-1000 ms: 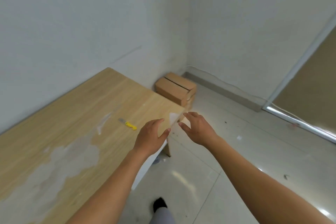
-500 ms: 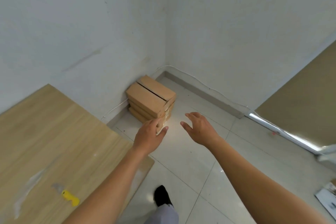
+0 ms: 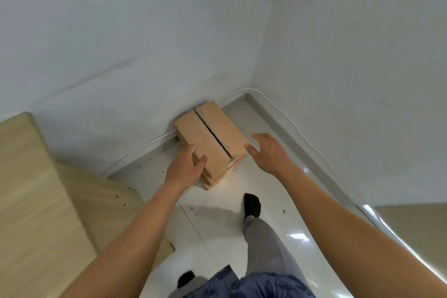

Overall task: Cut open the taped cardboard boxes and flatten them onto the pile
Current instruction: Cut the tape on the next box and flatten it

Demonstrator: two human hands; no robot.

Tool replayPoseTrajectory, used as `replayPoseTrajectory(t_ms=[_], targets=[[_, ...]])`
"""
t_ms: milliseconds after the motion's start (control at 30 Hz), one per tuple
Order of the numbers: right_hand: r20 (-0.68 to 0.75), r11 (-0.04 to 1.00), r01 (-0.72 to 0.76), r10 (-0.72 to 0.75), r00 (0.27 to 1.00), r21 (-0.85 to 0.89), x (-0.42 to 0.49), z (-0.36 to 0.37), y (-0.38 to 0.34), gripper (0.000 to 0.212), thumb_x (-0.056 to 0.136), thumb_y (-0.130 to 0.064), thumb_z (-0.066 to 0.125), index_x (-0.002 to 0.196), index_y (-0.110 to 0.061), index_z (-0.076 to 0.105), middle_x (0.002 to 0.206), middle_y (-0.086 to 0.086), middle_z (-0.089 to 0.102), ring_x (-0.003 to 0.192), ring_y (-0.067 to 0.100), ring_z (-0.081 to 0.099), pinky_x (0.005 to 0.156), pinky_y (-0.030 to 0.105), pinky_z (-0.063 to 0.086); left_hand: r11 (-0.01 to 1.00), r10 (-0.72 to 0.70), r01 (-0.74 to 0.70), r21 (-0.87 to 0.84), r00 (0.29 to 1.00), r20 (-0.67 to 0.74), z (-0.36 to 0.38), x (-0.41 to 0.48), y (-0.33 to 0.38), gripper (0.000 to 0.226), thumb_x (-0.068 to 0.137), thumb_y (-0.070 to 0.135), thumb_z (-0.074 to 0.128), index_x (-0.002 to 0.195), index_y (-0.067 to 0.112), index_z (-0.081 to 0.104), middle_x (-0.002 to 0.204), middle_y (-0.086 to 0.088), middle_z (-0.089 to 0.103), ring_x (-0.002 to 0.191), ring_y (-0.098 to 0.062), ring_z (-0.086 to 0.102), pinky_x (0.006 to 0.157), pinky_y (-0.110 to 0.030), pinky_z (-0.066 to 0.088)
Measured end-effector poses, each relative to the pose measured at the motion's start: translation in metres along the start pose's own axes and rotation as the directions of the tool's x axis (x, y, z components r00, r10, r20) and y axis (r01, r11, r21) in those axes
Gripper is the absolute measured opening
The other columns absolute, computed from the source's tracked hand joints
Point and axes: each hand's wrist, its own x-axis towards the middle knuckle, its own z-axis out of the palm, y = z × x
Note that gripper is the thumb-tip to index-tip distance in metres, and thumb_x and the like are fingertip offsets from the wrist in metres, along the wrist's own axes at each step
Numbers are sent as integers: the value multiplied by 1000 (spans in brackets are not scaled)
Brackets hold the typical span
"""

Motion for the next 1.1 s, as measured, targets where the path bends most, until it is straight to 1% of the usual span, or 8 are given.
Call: replayPoseTrajectory(t_ms=[200,433,600,667,733,833,900,1100], targets=[[116,996,88,-89,989,12,138,7,38,54,99,-40,42,144,-12,36,144,11,40,131,27,37,106,34,29,956,-267,253,-147,960,-82,44,95,-3,57,97,46,46,146,17,36,146,-2,44,132,-20,42,102,-30,35],[220,998,52,-55,974,19,262,83,86,56,98,-40,42,146,-13,31,141,11,43,128,25,41,105,36,34,868,-468,437,-234,879,-95,119,188,-57,64,95,46,48,149,17,27,150,-4,38,135,-20,37,102,-26,31],[200,980,159,-132,971,-122,338,144,109,52,100,-27,42,147,-11,26,144,14,37,127,30,39,101,37,35,835,-511,450,-317,847,-144,170,252,-110,78,93,40,57,152,11,14,155,-8,27,140,-22,29,107,-28,26],[218,979,166,-137,966,-120,361,166,114,57,100,-27,42,149,-9,20,147,15,32,129,32,39,101,38,36,802,-538,453,-388,831,-143,188,273,-130,84,90,42,59,152,11,10,154,-9,27,139,-24,31,111,-36,31],[252,993,100,-82,964,-57,380,186,121,63,99,-33,43,150,-9,14,148,15,31,129,32,40,100,39,37,747,-576,459,-481,808,-124,203,289,-147,85,88,44,61,150,11,12,149,-10,35,133,-27,40,105,-46,40],[326,993,-72,37,945,94,394,208,131,69,95,-46,45,149,-14,16,143,11,40,126,31,46,102,42,41,614,-658,475,-631,749,-77,218,303,-160,86,86,45,65,149,16,13,142,-4,43,126,-24,47,102,-39,42],[338,979,-114,51,940,169,393,213,134,65,94,-49,46,147,-19,20,132,8,49,116,31,53,96,47,46,563,-679,463,-684,732,-63,222,306,-164,81,85,42,67,147,19,19,137,-2,47,120,-22,50,97,-34,43],[221,974,-3,-49,974,226,366,184,114,64,89,-57,49,143,-28,30,130,2,51,114,22,53,96,46,46,561,-683,399,-726,718,-133,197,275,-143,72,83,46,69,141,25,32,119,11,53,104,-11,53,88,-28,42]])
